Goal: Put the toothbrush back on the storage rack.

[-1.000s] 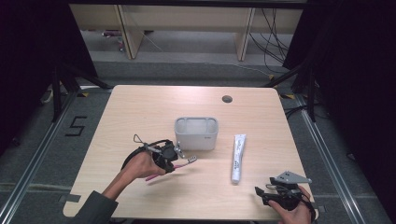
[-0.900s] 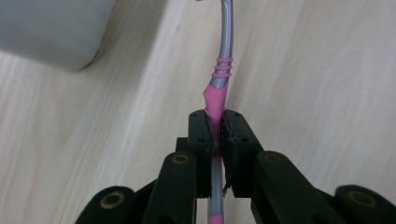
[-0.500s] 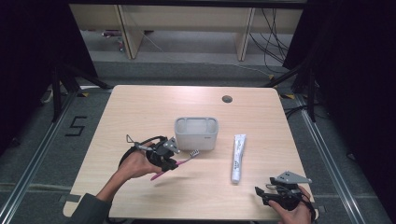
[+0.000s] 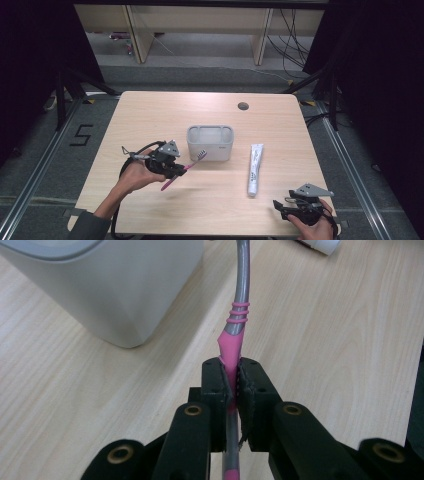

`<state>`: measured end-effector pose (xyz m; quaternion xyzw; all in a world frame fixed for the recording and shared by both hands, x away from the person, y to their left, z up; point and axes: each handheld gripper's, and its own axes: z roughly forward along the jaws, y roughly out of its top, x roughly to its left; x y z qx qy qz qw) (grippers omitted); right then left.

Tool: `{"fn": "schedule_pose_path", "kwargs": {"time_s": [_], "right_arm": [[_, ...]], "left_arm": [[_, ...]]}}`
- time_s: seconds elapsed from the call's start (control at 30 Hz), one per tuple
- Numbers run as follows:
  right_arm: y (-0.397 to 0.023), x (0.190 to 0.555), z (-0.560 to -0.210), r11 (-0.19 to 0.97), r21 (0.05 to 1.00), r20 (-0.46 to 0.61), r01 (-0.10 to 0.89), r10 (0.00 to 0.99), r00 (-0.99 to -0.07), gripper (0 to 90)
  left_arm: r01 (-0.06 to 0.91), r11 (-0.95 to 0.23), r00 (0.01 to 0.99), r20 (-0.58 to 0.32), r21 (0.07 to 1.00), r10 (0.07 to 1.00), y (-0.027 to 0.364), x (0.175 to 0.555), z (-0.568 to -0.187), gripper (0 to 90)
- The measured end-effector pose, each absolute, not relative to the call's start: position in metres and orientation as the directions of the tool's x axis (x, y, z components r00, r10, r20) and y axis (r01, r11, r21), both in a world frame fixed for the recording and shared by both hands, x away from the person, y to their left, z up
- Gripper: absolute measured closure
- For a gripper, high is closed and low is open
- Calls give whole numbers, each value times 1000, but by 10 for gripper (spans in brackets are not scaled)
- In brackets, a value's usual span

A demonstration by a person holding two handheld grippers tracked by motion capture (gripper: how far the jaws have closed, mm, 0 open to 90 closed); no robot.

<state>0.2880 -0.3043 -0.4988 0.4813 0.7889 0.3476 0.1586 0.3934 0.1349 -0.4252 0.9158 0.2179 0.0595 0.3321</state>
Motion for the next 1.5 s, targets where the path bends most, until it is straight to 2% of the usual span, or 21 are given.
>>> {"fn": "schedule_pose_path", "kwargs": {"time_s": [0.37, 0.5, 0.53, 0.9, 1.3, 1.5], "right_arm": [[-306, 289, -498, 311, 704, 62, 638, 868, -492, 280], [-306, 289, -499, 305, 709, 70, 636, 866, -494, 280], [-306, 289, -499, 310, 704, 67, 639, 867, -495, 280], [-306, 289, -499, 311, 703, 66, 639, 867, -494, 280], [-306, 290, -499, 312, 702, 66, 640, 866, -495, 280], [-306, 290, -499, 311, 702, 68, 640, 866, -496, 280]], "left_arm": [[377, -516, 841, -50, 769, 539, 155, 393, -409, 820], [378, -516, 837, -45, 769, 546, 161, 395, -406, 819], [387, -482, 823, -60, 786, 564, 162, 395, -407, 820], [389, -389, 769, -62, 835, 636, 172, 404, -400, 819], [391, -268, 668, -72, 881, 740, 176, 422, -395, 819], [384, -233, 656, -87, 893, 750, 171, 427, -393, 820]]}}
